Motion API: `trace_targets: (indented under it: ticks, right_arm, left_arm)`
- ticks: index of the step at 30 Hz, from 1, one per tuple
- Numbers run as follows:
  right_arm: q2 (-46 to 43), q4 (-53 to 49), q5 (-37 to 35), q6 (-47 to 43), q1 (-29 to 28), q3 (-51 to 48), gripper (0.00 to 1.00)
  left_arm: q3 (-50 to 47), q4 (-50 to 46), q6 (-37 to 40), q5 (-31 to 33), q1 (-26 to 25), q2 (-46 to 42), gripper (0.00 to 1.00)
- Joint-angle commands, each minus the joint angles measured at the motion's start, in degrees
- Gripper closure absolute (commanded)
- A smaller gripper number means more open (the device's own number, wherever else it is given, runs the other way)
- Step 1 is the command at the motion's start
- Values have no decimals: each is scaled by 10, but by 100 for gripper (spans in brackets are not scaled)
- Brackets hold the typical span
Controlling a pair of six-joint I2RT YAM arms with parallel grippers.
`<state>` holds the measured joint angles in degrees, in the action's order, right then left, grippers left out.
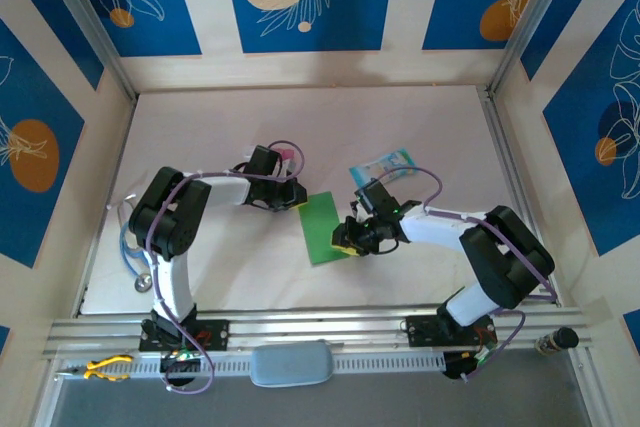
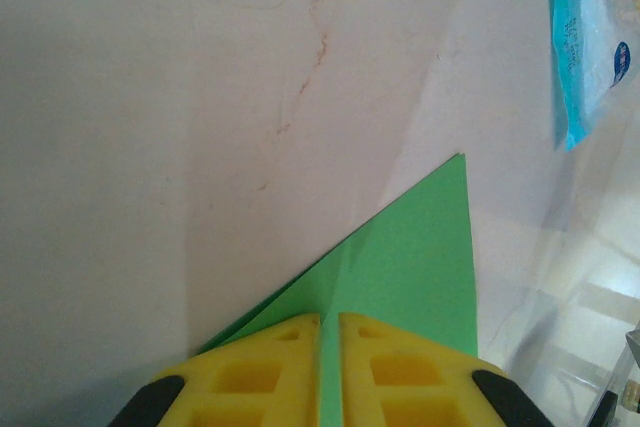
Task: Fold a paper plane with a square sheet of paper (pick it up from the middle)
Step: First fold in half a square sheet of paper at the center of the table.
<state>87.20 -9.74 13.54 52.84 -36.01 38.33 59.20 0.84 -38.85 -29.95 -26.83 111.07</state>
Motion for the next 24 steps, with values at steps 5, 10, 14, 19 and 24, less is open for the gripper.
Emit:
trace_targets:
  ticks: [5,10,14,19,24]
  right_arm:
    - [-31,-85,-42,-7,5,17,66]
    - [-40,-112,-43,-3,6,5,65]
    - [-38,-90,-33,8,0,-8,65]
    - [-17,-59,-11,11,-1,-7,65]
    - [2,-54,-15,20,0,-4,66]
  left_arm:
    - [-5,-39,9,13,3,15,85]
    - [-4,-40,9,11,3,15,85]
    - [-2,-40,9,11,3,14,85]
    - [-4,-41,7,10,3,14,85]
    - [-4,-42,7,9,4,12,85]
